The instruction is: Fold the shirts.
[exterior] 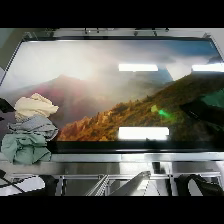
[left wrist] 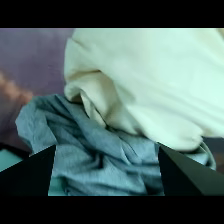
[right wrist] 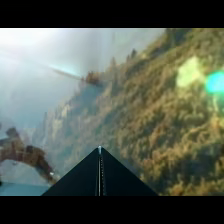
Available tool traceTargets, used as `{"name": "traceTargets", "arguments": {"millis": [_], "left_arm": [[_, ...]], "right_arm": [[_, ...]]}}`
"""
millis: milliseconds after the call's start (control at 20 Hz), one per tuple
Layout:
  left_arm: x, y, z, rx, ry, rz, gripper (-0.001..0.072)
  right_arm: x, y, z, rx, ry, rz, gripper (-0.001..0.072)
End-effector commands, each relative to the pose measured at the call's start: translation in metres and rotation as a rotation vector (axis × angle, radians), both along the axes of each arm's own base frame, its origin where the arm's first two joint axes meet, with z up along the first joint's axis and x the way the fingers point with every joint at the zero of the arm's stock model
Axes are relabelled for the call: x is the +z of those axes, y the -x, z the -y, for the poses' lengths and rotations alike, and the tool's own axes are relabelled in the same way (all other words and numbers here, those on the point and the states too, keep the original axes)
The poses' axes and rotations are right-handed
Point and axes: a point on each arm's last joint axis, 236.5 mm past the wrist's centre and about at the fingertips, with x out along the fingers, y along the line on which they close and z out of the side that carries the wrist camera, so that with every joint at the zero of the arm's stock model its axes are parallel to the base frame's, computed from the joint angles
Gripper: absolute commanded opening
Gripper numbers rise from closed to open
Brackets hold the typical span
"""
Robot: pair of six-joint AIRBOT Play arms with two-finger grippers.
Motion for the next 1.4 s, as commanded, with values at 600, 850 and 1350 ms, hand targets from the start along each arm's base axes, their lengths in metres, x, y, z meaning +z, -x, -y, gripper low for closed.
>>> {"name": "traceTargets", "arguments": {"millis": [600, 850, 1350], "left_arm": [[-0.003, -0.167, 0.127, -0.226, 0.307, 0.296, 0.0017], [0.18, -0.164, 0.329, -0.738, 0.672, 0.582, 0.0017], [0.204, -0.052, 0.555, -1.319, 0.55, 0.643, 0.0117]], "right_arm": [[-0.037, -0.014, 0.005, 0.008, -0.015, -0.109, 0.0023], [-0.037, -0.016, 0.007, 0.0, -0.012, -0.102, 0.0023], [-0.037, -0.013, 0.005, 0.012, -0.012, -0.107, 0.0023]]}}
